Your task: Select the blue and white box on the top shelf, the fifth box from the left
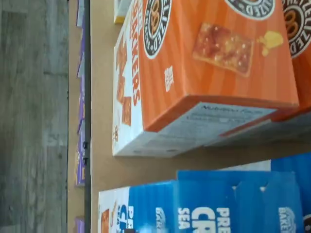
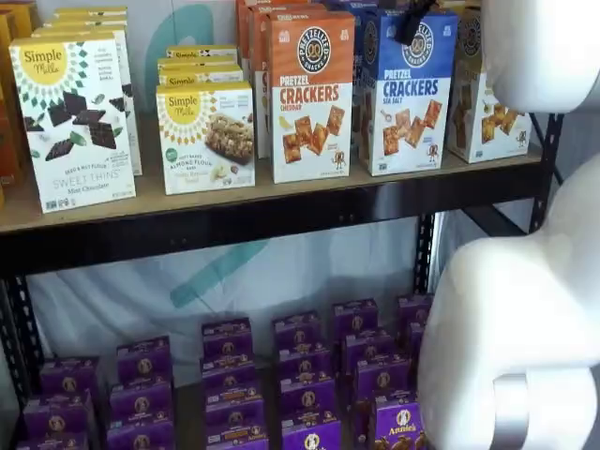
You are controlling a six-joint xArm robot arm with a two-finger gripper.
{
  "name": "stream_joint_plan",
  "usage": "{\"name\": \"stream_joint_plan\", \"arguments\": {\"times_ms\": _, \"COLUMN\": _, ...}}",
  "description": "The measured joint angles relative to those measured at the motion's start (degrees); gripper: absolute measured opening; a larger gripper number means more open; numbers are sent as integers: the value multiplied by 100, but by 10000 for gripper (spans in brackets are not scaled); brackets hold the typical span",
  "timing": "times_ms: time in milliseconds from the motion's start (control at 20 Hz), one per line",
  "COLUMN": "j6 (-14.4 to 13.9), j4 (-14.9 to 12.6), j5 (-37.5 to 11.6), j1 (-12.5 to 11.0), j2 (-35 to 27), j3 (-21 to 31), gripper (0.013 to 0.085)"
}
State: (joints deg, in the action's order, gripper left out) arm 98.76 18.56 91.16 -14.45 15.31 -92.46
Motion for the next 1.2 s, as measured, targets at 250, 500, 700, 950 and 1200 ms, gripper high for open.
{"name": "stream_joint_plan", "arguments": {"times_ms": 250, "j6": 15, "j4": -156, "j5": 89, "j1": 47, "j2": -101, "j3": -47, "gripper": 850}}
{"name": "stream_joint_plan", "arguments": {"times_ms": 500, "j6": -16, "j4": -404, "j5": 631, "j1": 119, "j2": -386, "j3": -433, "gripper": 850}}
{"name": "stream_joint_plan", "arguments": {"times_ms": 700, "j6": -75, "j4": -520, "j5": 983, "j1": 195, "j2": -579, "j3": -694, "gripper": 850}}
{"name": "stream_joint_plan", "arguments": {"times_ms": 950, "j6": -132, "j4": -608, "j5": 1067, "j1": 277, "j2": -637, "j3": -762, "gripper": 850}}
{"name": "stream_joint_plan", "arguments": {"times_ms": 1200, "j6": -155, "j4": -629, "j5": 999, "j1": 312, "j2": -610, "j3": -712, "gripper": 850}}
